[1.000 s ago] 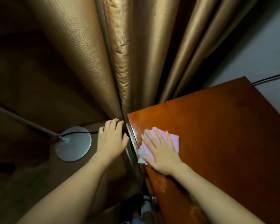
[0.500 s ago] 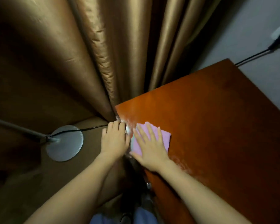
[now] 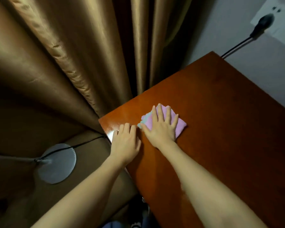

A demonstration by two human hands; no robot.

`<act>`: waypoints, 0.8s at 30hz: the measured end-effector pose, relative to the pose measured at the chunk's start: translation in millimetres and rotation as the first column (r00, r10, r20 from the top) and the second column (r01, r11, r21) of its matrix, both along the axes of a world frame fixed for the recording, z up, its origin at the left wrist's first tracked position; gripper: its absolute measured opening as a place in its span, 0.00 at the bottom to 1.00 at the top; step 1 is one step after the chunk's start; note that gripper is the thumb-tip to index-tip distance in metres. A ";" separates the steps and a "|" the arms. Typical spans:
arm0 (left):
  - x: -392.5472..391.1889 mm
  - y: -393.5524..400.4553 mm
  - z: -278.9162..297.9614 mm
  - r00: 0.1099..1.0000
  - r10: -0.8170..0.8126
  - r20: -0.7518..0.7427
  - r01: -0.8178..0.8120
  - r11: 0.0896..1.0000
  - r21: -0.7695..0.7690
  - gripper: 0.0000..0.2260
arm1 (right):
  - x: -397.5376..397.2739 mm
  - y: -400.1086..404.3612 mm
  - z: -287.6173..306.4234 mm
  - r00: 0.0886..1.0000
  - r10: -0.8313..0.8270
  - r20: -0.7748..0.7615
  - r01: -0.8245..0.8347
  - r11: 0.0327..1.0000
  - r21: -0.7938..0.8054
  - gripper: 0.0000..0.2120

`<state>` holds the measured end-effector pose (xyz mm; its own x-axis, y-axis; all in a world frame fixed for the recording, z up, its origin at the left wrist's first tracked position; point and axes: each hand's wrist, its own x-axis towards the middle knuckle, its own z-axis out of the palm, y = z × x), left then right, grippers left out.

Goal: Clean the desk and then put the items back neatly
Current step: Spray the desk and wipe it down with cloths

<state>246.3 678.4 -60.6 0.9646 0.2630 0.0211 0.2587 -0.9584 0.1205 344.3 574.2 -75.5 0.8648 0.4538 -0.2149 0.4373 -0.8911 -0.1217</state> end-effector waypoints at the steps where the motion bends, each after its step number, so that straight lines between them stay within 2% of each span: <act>1: 3.9 -2.4 -0.7 1.000 0.001 0.007 -0.002 1.000 0.011 0.09 | -5.7 -7.6 -1.7 0.997 0.079 0.021 -0.079 0.997 0.002 0.38; 3: 13.7 -11.2 -2.0 1.000 -0.022 0.014 0.022 1.000 0.015 0.11 | -14.3 -35.5 -2.5 0.984 0.163 0.078 -0.163 0.987 0.001 0.37; 6: 30.5 -28.5 -6.2 0.997 -0.063 0.043 0.063 0.998 0.006 0.10 | -12.8 -85.7 -4.4 0.982 0.178 0.059 -0.176 0.983 -0.048 0.36; 11: 56.4 -49.1 -16.7 0.998 -0.027 0.053 0.031 0.997 -0.067 0.15 | 35.6 -127.7 -2.5 0.999 0.023 0.048 -0.019 0.997 -0.070 0.37; 15: 64.7 -46.3 -26.6 0.995 -0.020 0.100 0.028 0.997 -0.077 0.20 | 91.4 -124.1 0.7 0.993 -0.096 0.071 0.102 0.991 -0.088 0.41; 18: 73.3 -43.5 -28.5 0.994 -0.037 0.106 0.046 0.995 -0.086 0.21 | 114.8 -112.6 0.9 0.981 -0.177 0.078 0.184 0.980 -0.080 0.38; 20: 82.9 -43.6 -28.1 0.996 -0.027 0.083 0.036 0.994 -0.105 0.22 | 110.7 -109.1 1.5 0.986 -0.155 0.057 0.160 0.982 -0.096 0.39; 24: 115.5 -49.0 -24.9 0.997 -0.053 0.048 0.059 0.989 -0.137 0.24 | 78.3 -132.7 0.2 0.996 0.068 0.066 -0.061 0.994 -0.092 0.41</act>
<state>361.7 629.4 -85.5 0.9768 0.2119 0.0309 0.1966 -0.9447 0.2625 422.6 441.5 -75.3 0.8485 0.4907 -0.1982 0.4988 -0.8666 -0.0100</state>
